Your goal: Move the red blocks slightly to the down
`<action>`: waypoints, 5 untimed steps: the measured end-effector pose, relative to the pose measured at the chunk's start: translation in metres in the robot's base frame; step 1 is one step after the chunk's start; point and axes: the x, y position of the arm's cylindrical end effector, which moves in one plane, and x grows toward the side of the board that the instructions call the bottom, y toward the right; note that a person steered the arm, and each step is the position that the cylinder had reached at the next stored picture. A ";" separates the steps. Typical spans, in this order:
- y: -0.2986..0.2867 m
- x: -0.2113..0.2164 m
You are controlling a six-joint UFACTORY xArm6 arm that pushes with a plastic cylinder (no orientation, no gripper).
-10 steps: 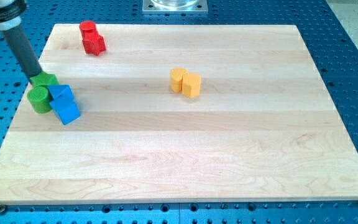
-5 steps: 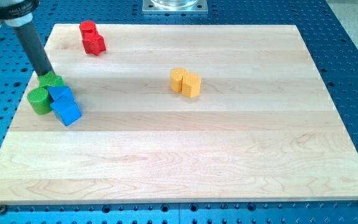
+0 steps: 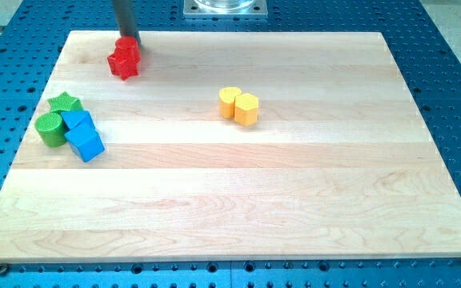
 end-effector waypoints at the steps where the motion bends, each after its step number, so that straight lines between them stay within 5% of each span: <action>1: 0.001 -0.003; 4: 0.031 0.023; 5: -0.020 0.018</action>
